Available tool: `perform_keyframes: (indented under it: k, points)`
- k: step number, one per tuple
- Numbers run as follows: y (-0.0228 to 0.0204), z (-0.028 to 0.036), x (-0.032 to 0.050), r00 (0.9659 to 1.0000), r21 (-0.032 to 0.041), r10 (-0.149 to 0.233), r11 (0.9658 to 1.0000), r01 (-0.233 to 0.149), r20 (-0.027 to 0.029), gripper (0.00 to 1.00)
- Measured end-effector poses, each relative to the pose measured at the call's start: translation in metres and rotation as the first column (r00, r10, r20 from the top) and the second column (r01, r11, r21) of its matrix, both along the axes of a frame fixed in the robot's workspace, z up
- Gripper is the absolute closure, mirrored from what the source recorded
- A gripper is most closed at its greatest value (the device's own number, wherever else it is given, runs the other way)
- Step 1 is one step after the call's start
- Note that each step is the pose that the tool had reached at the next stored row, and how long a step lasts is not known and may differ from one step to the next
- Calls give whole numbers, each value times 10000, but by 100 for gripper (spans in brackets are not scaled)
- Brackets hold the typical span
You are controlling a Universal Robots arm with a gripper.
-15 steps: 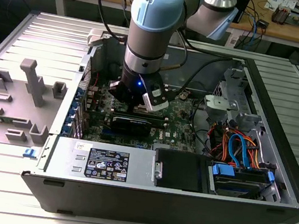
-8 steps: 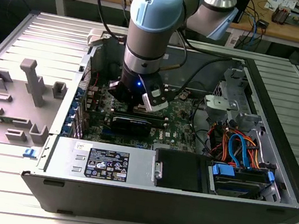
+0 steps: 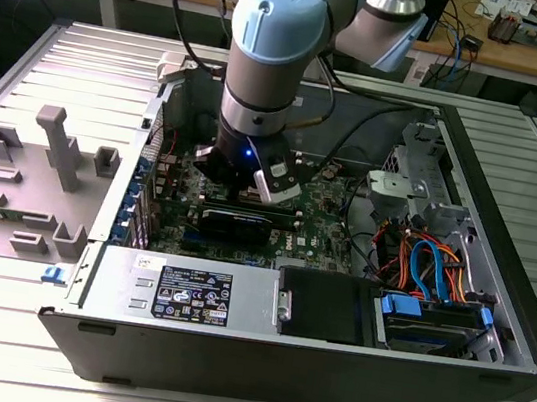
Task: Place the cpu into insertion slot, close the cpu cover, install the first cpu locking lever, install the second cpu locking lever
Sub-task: 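Install the second cpu locking lever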
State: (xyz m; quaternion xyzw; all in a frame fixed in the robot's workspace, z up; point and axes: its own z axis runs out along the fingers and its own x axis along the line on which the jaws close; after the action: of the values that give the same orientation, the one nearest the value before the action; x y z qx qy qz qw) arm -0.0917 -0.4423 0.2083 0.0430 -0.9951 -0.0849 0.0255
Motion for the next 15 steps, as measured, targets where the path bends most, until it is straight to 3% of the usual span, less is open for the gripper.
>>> perform_keyframes:
  k: [11,15]
  points:
    - [0,-47,-7,10000,288,0,9996,0,9,89]
    - [-1,-86,-7,10000,320,1,9995,-1,10,89]
